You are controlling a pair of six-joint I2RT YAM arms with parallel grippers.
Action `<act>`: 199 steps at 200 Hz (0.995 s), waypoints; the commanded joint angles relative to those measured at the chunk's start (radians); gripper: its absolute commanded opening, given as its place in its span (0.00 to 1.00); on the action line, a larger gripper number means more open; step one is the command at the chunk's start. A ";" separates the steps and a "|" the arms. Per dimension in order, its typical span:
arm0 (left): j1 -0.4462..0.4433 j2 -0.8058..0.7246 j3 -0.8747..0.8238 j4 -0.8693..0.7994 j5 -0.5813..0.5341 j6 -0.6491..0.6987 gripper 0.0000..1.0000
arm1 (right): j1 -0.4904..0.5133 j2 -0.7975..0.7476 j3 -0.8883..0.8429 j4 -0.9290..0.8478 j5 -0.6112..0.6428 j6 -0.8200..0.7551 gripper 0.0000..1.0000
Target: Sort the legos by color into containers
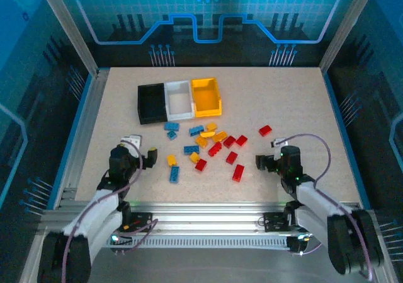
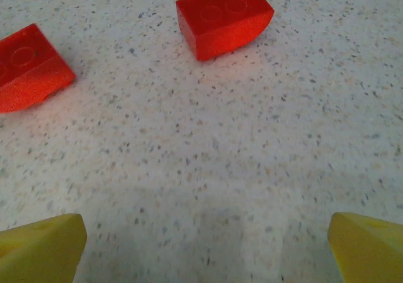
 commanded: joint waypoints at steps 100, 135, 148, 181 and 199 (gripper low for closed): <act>0.071 0.704 0.262 0.608 0.035 -0.093 0.99 | -0.095 0.511 0.281 0.526 -0.087 -0.115 1.00; 0.071 0.705 0.261 0.608 0.035 -0.093 0.99 | -0.094 0.512 0.282 0.528 -0.085 -0.115 1.00; 0.071 0.704 0.262 0.608 0.035 -0.093 0.99 | -0.095 0.512 0.282 0.528 -0.085 -0.115 1.00; 0.071 0.704 0.262 0.607 0.035 -0.093 0.99 | -0.094 0.511 0.282 0.528 -0.085 -0.115 1.00; 0.071 0.705 0.263 0.607 0.034 -0.092 0.99 | -0.094 0.511 0.281 0.527 -0.085 -0.115 1.00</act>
